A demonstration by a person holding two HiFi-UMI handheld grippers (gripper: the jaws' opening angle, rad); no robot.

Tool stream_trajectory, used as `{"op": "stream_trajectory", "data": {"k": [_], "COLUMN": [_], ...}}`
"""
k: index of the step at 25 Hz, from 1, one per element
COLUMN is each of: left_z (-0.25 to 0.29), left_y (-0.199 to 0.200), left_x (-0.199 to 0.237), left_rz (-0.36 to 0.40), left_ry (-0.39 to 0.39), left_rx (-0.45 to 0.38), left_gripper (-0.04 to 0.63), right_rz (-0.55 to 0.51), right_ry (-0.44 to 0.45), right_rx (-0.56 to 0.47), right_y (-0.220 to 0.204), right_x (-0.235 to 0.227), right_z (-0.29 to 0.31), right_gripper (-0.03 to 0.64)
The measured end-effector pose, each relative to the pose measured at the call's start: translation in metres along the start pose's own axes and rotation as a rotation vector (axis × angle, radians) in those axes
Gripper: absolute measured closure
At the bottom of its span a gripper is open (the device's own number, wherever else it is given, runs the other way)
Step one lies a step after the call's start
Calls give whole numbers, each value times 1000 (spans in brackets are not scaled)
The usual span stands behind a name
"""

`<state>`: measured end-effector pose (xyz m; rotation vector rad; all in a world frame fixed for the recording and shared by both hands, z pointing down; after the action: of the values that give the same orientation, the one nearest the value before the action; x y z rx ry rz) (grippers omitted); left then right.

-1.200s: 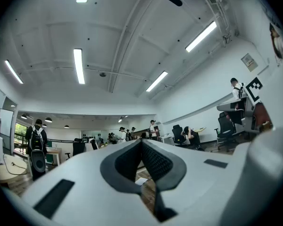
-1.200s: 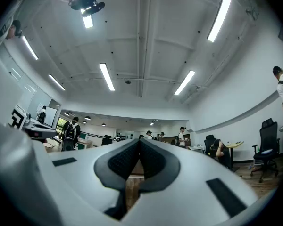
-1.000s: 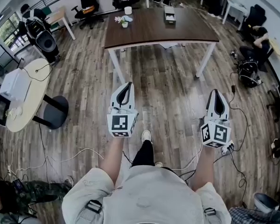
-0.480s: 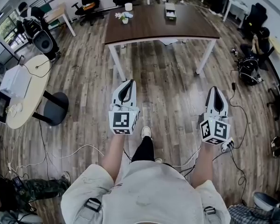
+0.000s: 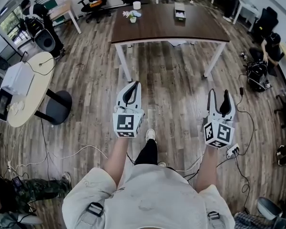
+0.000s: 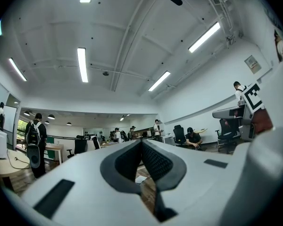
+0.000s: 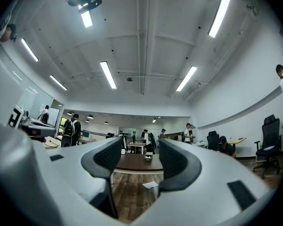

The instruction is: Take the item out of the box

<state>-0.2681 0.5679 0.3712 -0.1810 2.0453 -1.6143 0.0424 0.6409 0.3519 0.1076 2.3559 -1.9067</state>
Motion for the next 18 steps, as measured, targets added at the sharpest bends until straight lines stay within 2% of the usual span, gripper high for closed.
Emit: {"op": "stream_trajectory", "data": {"k": [10, 18], "left_z": [23, 77], "left_y": [-24, -54], "left_x": [11, 29], "left_rz": [-13, -30], "left_ry": [9, 8], "left_rx": [44, 86], "left_gripper": [594, 594], "right_rz": [16, 3], "right_ry": [30, 45], "right_rx": [44, 96], "right_y": [-26, -49], "right_x": [6, 4], "right_z": [36, 97], "right_gripper": [339, 337]}}
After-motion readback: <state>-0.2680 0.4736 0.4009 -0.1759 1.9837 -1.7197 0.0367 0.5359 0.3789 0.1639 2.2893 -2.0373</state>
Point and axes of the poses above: the fingertips, and each gripper's own axes: z forward along the fingers, x to its left, y out of its top, the point moved 3 cm from there along -z, backward along the fingers, and after that the axes turned 10 degrees about z, right-handed, at the moved point
